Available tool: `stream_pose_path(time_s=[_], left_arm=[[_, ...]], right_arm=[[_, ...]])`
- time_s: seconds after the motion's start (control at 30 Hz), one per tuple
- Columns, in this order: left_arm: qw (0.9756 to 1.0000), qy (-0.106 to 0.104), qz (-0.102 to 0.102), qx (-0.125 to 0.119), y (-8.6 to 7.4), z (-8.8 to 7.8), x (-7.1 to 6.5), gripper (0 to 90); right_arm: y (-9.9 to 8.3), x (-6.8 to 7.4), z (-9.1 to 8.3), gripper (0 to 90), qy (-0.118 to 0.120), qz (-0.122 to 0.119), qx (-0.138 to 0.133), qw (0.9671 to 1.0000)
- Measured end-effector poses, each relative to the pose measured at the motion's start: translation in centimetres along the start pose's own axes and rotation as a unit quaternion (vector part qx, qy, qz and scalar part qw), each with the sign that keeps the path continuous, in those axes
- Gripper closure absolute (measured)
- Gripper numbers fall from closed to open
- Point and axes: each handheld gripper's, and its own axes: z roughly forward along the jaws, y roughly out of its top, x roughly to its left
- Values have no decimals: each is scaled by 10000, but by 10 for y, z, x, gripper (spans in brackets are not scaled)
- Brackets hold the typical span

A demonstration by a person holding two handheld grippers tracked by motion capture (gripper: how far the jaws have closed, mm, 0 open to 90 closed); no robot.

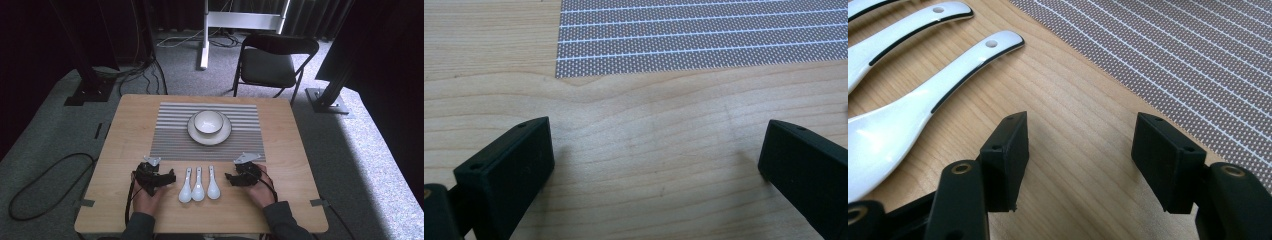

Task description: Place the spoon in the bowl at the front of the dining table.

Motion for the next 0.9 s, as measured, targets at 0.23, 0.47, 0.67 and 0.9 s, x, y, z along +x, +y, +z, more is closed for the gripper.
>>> stream_pose_path(time_s=[0.23, 0.47, 0.67, 0.9], left_arm=[[10000, 59, -48, 3, 1, 1, -9, 17], [10000, 66, -71, -5, 1, 1, -10, 17], [10000, 66, -69, -6, 1, 1, -10, 17], [10000, 64, -75, -9, 1, 1, -10, 17]], right_arm=[[0, 0, 0, 385, -18, 13, -6, 10000], [0, 1, 0, 388, -31, 23, -28, 10000], [1, 3, -1, 415, -67, -68, -38, 9999], [4, 5, -8, 418, -61, -52, -190, 9998]])
